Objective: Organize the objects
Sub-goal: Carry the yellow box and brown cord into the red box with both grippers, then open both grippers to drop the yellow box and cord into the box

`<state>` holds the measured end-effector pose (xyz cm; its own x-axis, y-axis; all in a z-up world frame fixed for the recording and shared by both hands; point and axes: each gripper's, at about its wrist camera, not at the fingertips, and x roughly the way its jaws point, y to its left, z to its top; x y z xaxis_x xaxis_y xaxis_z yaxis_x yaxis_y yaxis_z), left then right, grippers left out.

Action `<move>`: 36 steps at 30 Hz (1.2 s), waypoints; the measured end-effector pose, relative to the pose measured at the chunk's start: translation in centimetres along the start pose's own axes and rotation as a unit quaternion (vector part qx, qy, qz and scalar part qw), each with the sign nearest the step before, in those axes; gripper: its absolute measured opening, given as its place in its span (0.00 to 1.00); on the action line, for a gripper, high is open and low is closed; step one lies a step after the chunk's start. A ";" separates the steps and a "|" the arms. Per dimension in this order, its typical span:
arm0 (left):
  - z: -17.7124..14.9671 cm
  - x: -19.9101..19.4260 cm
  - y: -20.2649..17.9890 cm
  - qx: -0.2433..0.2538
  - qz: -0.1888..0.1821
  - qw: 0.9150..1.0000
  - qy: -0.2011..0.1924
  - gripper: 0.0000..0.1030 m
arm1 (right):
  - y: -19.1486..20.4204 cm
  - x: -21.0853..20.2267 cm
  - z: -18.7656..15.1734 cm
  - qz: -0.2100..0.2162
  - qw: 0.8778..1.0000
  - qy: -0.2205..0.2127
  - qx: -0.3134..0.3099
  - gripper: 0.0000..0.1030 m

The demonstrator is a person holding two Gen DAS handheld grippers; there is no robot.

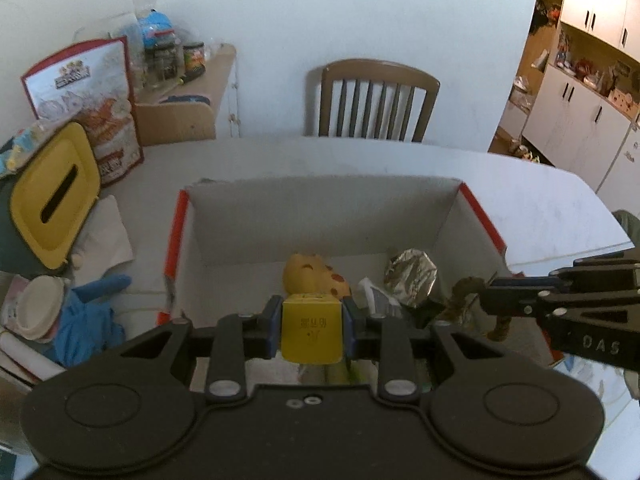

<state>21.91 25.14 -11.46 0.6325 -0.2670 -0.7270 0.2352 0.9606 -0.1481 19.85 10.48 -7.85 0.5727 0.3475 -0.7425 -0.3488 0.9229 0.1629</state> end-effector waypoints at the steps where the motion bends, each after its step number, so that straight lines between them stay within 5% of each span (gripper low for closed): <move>1: -0.1 0.4 -0.1 0.002 0.000 1.000 0.004 0.27 | 0.0 0.3 -0.1 0.001 1.000 0.003 0.001 0.08; 15: -0.5 3.1 -0.4 0.024 -0.002 0.999 0.035 0.28 | -0.2 4.1 -1.1 -0.019 0.999 0.041 -0.005 0.08; 27: -1.9 2.8 -0.4 0.022 -0.006 0.997 0.068 0.29 | 0.5 2.9 -0.7 -0.015 0.999 0.036 -0.028 0.09; 36: -1.9 2.4 -0.7 0.016 -0.009 0.996 0.089 0.33 | 0.1 0.6 -1.0 -0.001 0.999 0.029 -0.023 0.19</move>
<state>21.87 24.00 -14.43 0.4873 -0.2642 -0.8323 0.2710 0.9518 -0.1435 19.42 10.61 -8.89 0.5306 0.3342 -0.7789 -0.3818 0.9147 0.1323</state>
